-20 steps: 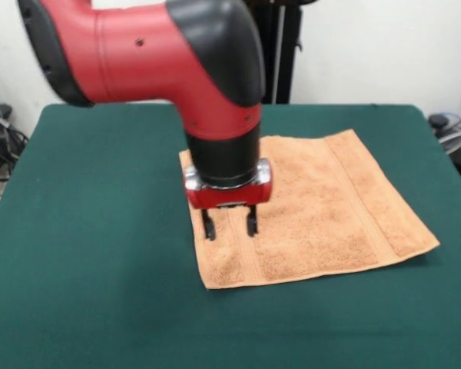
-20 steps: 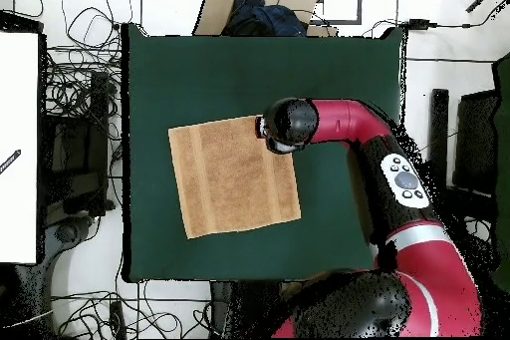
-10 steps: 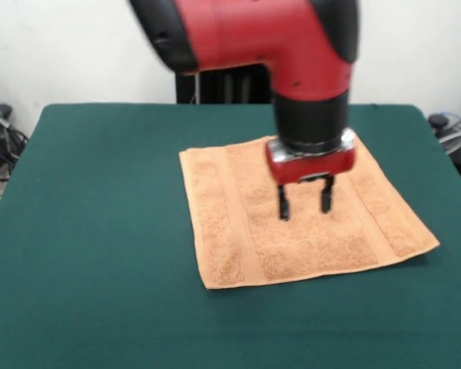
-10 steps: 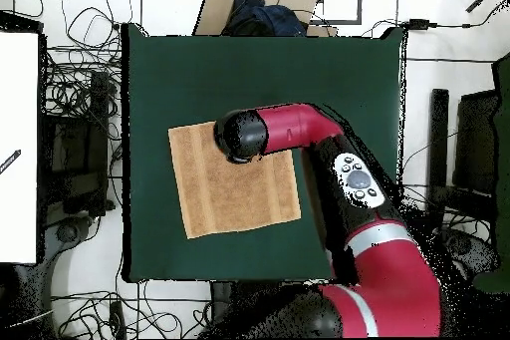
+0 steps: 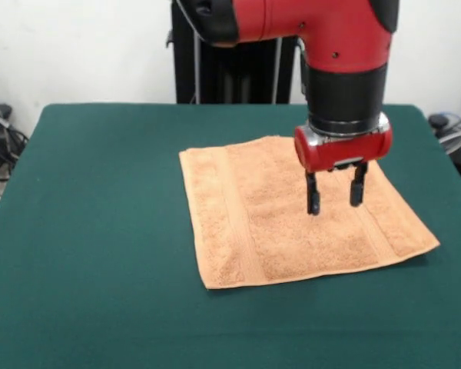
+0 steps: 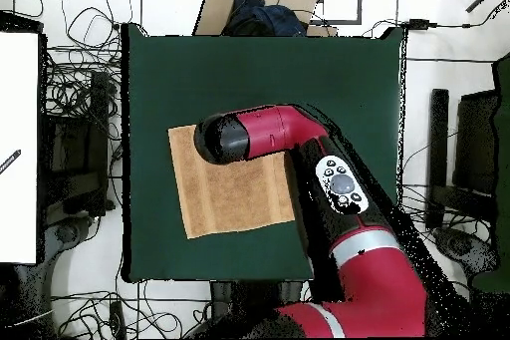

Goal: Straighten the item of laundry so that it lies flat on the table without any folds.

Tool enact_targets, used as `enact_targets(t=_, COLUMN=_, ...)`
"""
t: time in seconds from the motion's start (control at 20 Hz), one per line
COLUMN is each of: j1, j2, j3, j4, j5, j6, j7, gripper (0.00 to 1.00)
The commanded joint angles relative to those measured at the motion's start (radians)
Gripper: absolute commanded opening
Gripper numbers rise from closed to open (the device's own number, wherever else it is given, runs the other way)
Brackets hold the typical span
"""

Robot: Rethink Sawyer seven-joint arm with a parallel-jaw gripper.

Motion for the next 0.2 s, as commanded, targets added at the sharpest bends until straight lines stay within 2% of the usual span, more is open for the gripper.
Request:
enact_targets(t=0.05, j1=0.004, j2=-0.031, j3=-0.081, j4=0.051, j5=0.060, j6=-0.022, j7=0.212, gripper=1.00)
enact_targets(t=0.2, j1=0.006, j2=-0.018, j3=-0.087, j4=0.041, j5=0.078, j6=-0.006, j7=0.192, gripper=1.00)
